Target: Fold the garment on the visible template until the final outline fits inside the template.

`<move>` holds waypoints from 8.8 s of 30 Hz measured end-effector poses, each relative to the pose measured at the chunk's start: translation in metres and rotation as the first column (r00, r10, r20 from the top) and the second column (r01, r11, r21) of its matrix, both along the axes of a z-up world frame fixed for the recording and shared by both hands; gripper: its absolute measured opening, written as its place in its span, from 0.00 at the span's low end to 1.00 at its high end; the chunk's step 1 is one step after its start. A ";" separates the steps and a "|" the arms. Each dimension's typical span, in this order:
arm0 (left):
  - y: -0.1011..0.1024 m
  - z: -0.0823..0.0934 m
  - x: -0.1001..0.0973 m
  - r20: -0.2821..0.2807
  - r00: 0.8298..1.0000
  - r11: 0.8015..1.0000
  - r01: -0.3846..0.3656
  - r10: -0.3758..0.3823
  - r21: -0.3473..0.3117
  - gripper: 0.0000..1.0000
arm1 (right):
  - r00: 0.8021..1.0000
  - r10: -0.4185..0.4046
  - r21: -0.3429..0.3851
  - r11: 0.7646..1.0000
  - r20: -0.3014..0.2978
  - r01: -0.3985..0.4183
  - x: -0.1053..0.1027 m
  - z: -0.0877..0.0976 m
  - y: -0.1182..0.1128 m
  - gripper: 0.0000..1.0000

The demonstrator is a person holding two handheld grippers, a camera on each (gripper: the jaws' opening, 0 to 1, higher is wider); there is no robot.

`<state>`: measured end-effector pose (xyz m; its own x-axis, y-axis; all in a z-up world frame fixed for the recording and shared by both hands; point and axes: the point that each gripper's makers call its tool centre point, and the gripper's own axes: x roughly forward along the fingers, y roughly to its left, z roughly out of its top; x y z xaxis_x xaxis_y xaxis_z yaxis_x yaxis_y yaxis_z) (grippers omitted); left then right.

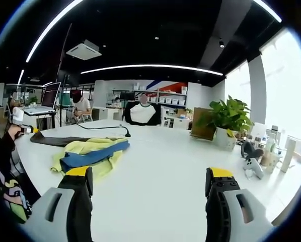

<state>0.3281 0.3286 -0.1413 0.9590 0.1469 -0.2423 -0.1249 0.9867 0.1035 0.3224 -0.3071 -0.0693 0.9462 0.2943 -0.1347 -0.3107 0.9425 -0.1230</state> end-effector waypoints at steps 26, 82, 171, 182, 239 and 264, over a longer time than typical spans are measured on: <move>-0.055 -0.032 0.020 -0.069 0.978 0.972 0.188 -0.199 -0.144 0.12 | 0.999 0.028 -0.011 1.000 -0.031 -0.029 0.003 -0.009 0.007 0.96; -0.056 0.020 0.021 0.143 0.975 0.972 0.191 -0.172 -0.135 0.85 | 0.991 0.127 -0.040 0.991 -0.052 -0.129 0.002 -0.018 0.041 0.94; -0.113 0.098 -0.015 0.267 0.939 0.971 0.236 -0.216 -0.046 1.00 | 0.876 0.449 -0.038 0.886 -0.176 -0.461 0.006 -0.094 0.228 0.38; -0.109 0.098 -0.016 0.265 0.940 0.972 0.232 -0.214 -0.036 1.00 | 0.858 0.460 0.060 0.886 -0.228 -0.459 -0.002 -0.100 0.235 0.23; -0.105 0.093 -0.012 0.251 0.938 0.968 0.251 -0.238 -0.020 1.00 | 0.893 0.447 -0.016 0.894 -0.049 -0.448 0.043 -0.030 0.244 0.00; -0.101 0.096 -0.019 0.253 0.941 0.973 0.232 -0.226 0.004 1.00 | 0.940 0.339 -0.116 0.935 0.029 -0.334 0.073 0.055 0.183 0.00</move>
<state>0.3089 0.2275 -0.0450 0.9962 -0.0870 0.0086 0.0861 0.9937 0.0723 0.3952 -0.1242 -0.0147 0.8004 0.5828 -0.1404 -0.5985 0.7641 -0.2406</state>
